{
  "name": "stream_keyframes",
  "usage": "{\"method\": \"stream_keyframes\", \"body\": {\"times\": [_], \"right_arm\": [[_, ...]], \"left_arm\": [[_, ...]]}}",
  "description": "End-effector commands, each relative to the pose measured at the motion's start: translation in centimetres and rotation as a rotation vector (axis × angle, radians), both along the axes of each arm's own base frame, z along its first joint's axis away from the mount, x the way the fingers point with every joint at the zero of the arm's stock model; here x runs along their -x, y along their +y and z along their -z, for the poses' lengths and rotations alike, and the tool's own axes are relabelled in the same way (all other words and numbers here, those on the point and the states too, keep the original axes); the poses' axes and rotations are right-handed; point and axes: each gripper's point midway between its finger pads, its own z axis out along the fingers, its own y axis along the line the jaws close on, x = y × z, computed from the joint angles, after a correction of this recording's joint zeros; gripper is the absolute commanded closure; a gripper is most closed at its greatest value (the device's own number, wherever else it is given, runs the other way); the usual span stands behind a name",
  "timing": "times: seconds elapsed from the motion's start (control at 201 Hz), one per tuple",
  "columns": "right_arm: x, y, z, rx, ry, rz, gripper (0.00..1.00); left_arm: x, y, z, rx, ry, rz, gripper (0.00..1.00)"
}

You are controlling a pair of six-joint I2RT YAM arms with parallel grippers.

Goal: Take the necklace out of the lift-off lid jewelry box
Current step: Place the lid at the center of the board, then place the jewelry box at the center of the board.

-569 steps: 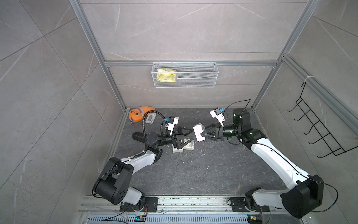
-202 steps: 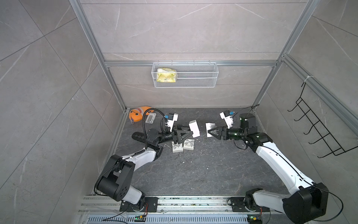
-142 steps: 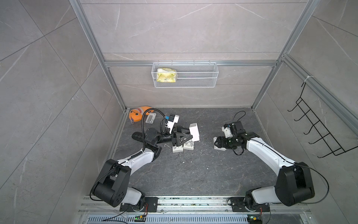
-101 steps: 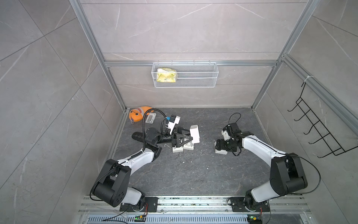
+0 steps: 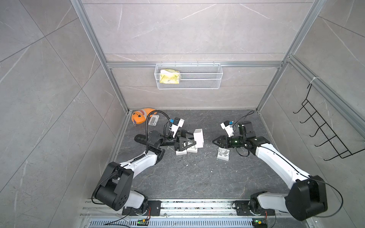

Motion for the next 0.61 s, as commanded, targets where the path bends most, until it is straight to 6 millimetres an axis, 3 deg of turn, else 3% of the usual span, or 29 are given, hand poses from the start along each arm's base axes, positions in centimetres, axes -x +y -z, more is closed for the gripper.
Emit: {"method": "stream_keyframes", "body": {"times": [0.0, 0.105, 0.259, 0.602], "right_arm": [[2.9, 3.5, -7.7, -0.213, -0.180, -0.257, 0.55], [4.1, 4.8, -9.6, -0.246, -0.218, -0.335, 0.60], [4.9, 5.9, -10.4, -0.260, -0.237, -0.383, 0.65], [3.8, 7.4, -8.9, -0.228, -0.197, -0.359, 0.68]], "left_arm": [[1.1, 0.2, -1.9, 0.037, -0.092, 0.027, 0.54], [1.1, 0.1, -1.8, 0.036, -0.092, 0.027, 0.54], [1.0, 0.2, -1.8, 0.037, -0.095, 0.023, 0.54], [1.2, 0.0, -1.7, 0.035, -0.103, 0.031, 0.55]]}}
